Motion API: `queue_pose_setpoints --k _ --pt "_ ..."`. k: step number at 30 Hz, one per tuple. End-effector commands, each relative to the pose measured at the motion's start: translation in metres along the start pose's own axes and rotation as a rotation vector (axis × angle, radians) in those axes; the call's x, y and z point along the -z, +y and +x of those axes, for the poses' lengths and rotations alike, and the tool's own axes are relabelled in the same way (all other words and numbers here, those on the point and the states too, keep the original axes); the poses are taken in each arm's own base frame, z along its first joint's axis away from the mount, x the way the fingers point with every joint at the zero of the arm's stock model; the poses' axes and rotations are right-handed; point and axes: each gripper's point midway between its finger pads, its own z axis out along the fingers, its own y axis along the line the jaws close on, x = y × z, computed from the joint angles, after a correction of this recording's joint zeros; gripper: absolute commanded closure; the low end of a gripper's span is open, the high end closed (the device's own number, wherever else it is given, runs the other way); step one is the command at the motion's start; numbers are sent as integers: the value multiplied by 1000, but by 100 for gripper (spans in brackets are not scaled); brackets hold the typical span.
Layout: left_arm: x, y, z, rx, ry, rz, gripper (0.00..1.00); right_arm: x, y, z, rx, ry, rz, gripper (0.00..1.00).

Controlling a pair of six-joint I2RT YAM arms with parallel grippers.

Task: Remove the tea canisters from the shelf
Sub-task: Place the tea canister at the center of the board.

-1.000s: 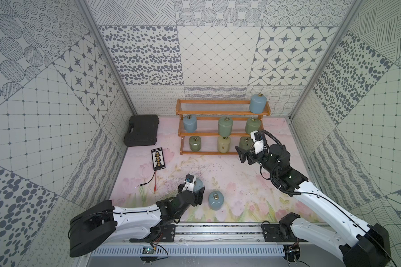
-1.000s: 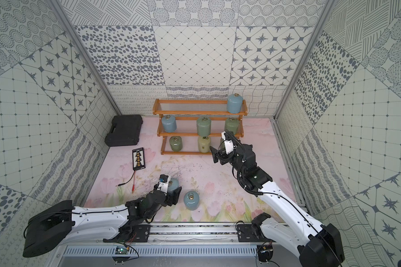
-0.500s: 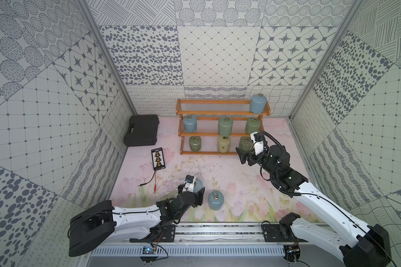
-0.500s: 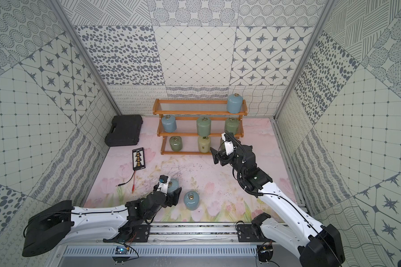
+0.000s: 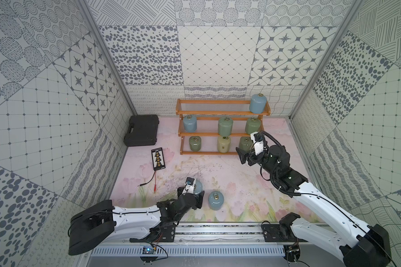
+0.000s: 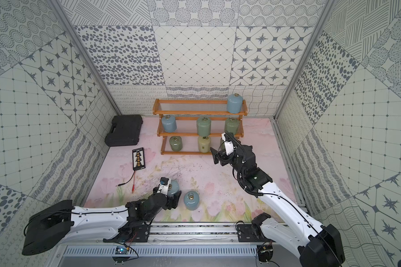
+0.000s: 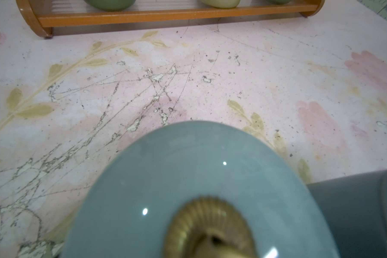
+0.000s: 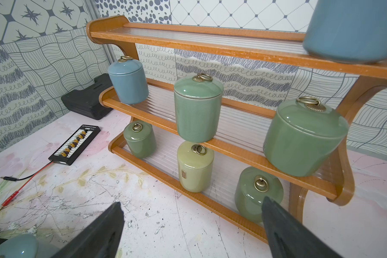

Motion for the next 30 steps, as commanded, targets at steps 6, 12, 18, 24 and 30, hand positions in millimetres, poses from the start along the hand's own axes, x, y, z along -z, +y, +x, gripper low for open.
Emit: queue_pose_setpoints --k 6,12,18,24,30 --pt "4 4 13 -46 75 -29 7 5 -2 -10 4 -47 7 0" --pt "11 -4 -3 -38 59 -14 6 6 -2 -12 7 -48 6 0" --pt "19 -5 -13 -52 56 -12 4 5 0 -11 6 -48 -1 0" --pt "23 -5 -18 -73 78 -27 2 5 1 -11 3 -51 -10 0" --pt "25 -6 -28 -67 120 -34 1 5 1 -13 3 -56 -12 0"
